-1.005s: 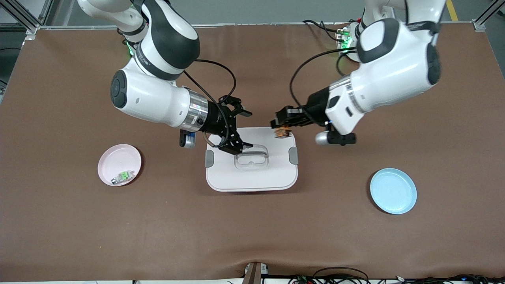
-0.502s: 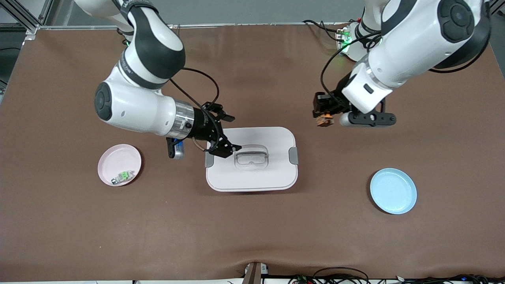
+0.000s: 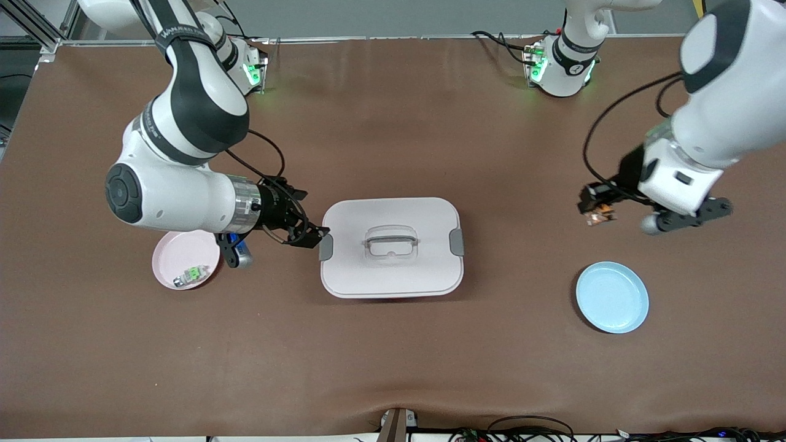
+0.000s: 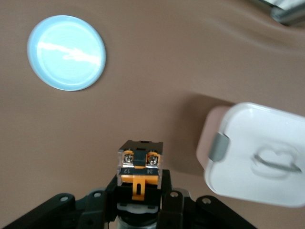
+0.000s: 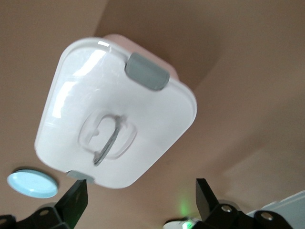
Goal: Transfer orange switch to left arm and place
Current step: 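Carry the switch with the left gripper over the blue plate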
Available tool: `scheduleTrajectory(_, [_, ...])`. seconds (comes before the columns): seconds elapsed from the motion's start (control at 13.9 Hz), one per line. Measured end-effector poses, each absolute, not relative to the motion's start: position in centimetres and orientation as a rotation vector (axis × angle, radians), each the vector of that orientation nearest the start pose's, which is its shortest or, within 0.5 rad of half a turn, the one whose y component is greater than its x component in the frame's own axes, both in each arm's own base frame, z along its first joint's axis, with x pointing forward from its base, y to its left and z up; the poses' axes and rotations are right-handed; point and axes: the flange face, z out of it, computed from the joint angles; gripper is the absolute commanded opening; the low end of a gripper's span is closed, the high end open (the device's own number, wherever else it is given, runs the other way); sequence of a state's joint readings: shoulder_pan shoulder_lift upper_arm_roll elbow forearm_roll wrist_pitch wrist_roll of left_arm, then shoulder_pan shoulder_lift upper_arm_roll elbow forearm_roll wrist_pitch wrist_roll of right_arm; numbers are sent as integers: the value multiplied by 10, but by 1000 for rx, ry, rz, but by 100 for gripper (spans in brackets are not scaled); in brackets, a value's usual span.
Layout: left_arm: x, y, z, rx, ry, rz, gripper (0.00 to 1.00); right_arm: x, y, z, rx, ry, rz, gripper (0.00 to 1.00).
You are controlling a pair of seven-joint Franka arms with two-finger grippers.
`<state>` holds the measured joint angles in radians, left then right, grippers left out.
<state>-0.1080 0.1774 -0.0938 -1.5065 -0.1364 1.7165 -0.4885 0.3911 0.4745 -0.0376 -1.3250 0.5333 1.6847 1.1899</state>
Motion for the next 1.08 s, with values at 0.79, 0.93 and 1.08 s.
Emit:
scheduleTrajectory(0.79, [648, 0, 506, -2899, -1343, 35, 5, 638, 187, 426, -2901, 711, 534, 100])
scheduleTrajectory(0.93, [654, 5, 491, -2760, -1524, 8, 5, 641, 154, 432, -2921, 600, 526, 100])
scheduleTrajectory(1.08, [664, 7, 473, -2623, -1690, -45, 5, 646, 105, 441, -2937, 484, 500, 100])
